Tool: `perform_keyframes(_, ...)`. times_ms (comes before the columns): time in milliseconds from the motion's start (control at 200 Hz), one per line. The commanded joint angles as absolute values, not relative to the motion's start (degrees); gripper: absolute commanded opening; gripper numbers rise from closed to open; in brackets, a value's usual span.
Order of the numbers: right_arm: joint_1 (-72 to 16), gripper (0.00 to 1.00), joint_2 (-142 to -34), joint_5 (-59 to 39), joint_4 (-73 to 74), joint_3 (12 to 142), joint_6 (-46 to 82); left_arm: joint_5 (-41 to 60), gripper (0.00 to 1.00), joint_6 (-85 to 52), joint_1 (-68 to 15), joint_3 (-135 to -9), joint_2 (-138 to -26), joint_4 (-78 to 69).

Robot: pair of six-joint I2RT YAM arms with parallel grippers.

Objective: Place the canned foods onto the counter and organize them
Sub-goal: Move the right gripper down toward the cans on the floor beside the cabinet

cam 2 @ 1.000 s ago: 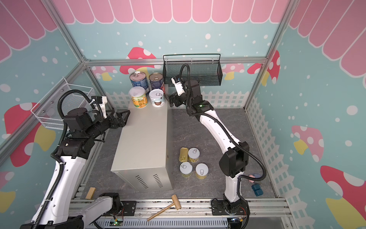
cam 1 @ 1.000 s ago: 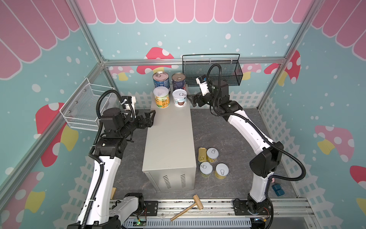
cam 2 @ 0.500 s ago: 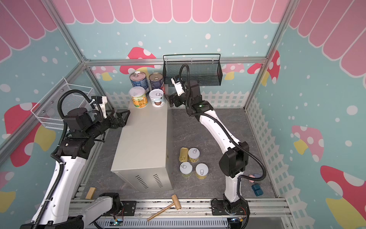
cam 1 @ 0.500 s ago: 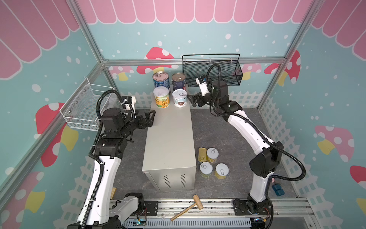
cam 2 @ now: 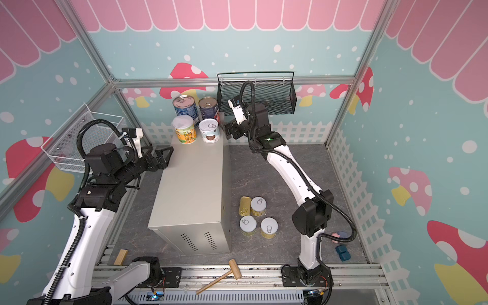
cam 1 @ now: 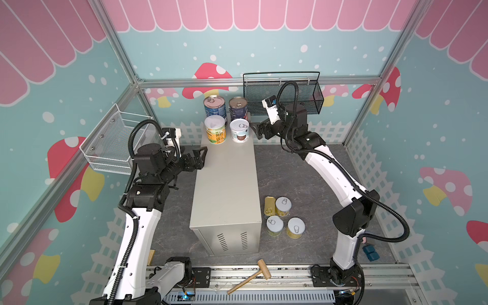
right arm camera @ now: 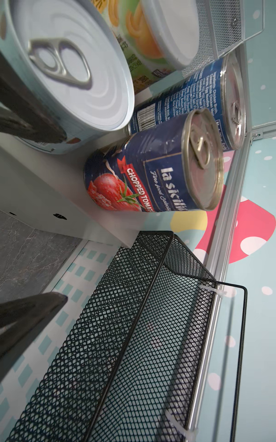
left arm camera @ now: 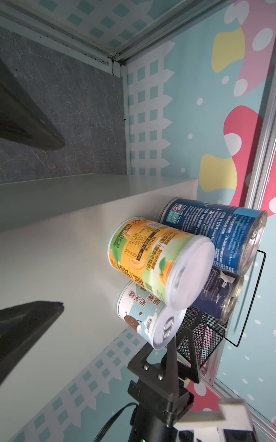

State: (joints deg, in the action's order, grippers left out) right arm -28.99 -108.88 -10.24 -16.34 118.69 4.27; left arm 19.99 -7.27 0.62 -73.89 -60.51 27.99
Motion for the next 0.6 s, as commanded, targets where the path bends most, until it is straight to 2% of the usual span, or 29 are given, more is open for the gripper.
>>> perform_keyframes(0, -29.65, 0.99, -107.46, -11.60, -16.06, 119.35, 2.91, 20.59, 0.99, -6.88, 0.55, -73.39, -59.73, 27.55)
perform_keyframes(375, -29.66, 0.99, -106.70, -6.50, -16.32, 118.29, 2.72, 20.66, 0.99, -6.92, 0.57, -73.39, -59.60, 27.50)
perform_keyframes(595, -29.69, 0.99, -106.52, -8.22, -16.15, 118.70, 2.52, 20.69, 0.99, -6.88, 0.54, -73.40, -59.67, 27.51)
